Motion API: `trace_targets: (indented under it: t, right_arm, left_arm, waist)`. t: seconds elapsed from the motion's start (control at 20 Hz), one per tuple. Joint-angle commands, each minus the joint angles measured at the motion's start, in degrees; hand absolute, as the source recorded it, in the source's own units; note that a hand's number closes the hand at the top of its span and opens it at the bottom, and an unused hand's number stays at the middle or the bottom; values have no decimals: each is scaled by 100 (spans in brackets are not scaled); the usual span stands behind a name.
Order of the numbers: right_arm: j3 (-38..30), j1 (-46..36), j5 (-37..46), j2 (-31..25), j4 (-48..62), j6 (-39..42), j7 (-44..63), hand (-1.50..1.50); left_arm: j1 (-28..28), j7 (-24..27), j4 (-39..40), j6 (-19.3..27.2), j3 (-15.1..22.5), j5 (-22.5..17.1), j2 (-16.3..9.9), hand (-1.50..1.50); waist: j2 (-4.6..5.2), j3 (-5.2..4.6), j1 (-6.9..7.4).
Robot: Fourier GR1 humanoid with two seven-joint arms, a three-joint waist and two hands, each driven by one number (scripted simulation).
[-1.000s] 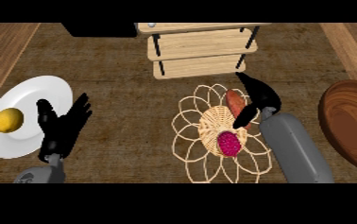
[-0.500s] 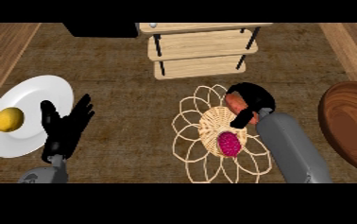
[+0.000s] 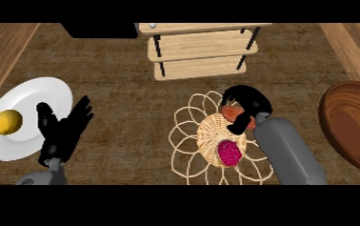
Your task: Pick the sweet potato from the placemat and place it in the tiered shelf
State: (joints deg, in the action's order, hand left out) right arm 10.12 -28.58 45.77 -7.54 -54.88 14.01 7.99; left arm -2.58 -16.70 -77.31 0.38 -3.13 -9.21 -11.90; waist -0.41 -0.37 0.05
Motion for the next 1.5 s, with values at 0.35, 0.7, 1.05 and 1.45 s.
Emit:
trace_targets:
  t: [0.35, 0.7, 1.05, 1.45]
  right_arm:
    - [2843, 86, -1312, 746, -1957, -1498, 2416, 150]
    - [3205, -897, -506, 752, -3560, -2258, 4030, 150]
    - [2915, -1939, 15, 753, -5126, -1374, 6237, 150]
    - [922, -3179, -479, 693, -4818, -383, 6144, 150]
  left_arm:
    - [-30, -12, -65, 102, 151, 197, 140, 0]
    - [213, 98, -4, 8, 61, 139, 104, 0]
    - [32, -51, -57, 71, 22, 101, 167, 0]
    - [-239, -189, 17, 137, -57, 193, 66, 0]
  waist:
    - [16, 39, 180]
    - [-17, 30, 40]
    - [-5, 31, -26]
    - [20, 35, -27]
